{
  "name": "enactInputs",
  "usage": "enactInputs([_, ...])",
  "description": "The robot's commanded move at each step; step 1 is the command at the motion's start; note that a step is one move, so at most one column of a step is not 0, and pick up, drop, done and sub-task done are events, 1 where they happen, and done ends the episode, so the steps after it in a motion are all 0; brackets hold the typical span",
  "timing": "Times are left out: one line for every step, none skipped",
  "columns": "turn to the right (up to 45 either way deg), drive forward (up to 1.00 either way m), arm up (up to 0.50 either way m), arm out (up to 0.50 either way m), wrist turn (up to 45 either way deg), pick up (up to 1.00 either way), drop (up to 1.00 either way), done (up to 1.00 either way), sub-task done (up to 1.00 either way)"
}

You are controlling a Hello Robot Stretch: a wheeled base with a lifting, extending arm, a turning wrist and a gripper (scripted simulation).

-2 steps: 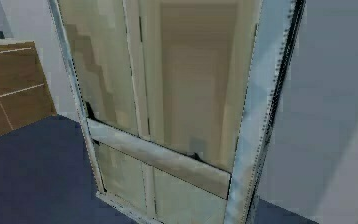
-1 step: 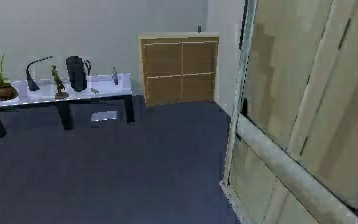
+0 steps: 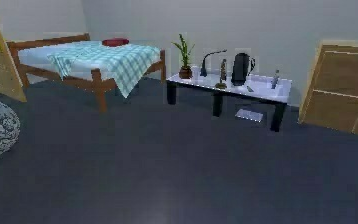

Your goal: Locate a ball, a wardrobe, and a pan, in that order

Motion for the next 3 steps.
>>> enactInputs([-45.0, 0.0, 0.0, 0.0, 0.0, 0.0, 0.0, 0.0, 0.0])
enactInputs([-33.0, 0.0, 0.0, 0.0, 0.0, 0.0, 0.0, 0.0, 0.0])
enactInputs([0.0, 0.75, 0.0, 0.0, 0.0, 0.0, 0.0, 0.0, 0.0])
